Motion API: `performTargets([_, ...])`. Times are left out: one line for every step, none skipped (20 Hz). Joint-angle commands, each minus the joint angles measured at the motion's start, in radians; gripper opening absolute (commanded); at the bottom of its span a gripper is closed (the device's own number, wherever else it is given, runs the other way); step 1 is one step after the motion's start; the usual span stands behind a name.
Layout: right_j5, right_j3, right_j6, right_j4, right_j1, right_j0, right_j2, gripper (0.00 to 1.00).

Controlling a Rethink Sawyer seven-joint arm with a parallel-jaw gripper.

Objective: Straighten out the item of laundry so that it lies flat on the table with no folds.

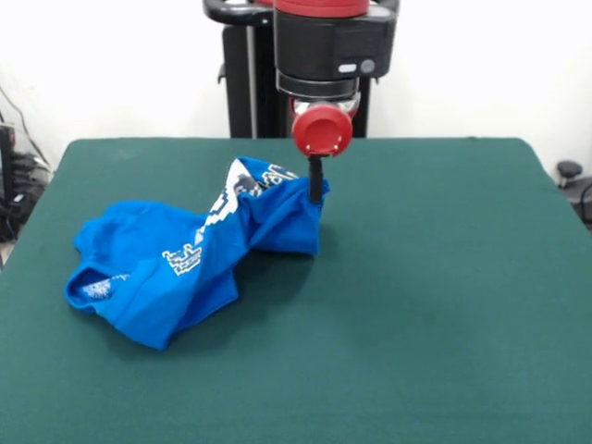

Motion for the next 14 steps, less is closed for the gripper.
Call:
performTargets([0.024,0.088,0.107,0.069,0.032,-0.041,0.256,0.00])
performTargets([0.014,0.093,0.113,0.078,0.032,-0.042,0.272,0.00])
performTargets([0.018,0.094,0.127,0.082,0.029,-0.036,0.277,0.00])
performTargets([0.035,0.096,0.139,0.083,0.018,-0.028,0.272,0.00])
performTargets([0.061,0.090,0.153,0.071,0.007,-0.013,0.250,0.00])
performTargets([0.074,0.102,0.149,0.069,-0.012,-0.017,0.255,0.00])
performTargets([0.093,0.105,0.150,0.060,-0.027,-0.015,0.248,0.00])
performTargets([0.103,0.112,0.150,0.057,-0.040,-0.018,0.249,0.00])
performTargets([0.110,0.109,0.156,0.052,-0.045,-0.014,0.241,0.00])
performTargets([0.112,0.107,0.160,0.050,-0.047,-0.013,0.240,0.00])
performTargets([0.119,0.099,0.165,0.044,-0.048,-0.009,0.233,0.00])
performTargets([0.133,0.092,0.168,0.036,-0.053,-0.005,0.224,0.00])
performTargets([0.156,0.088,0.171,0.032,-0.067,-0.004,0.220,0.00])
performTargets([0.214,0.057,0.209,0.000,-0.079,0.029,0.166,0.00])
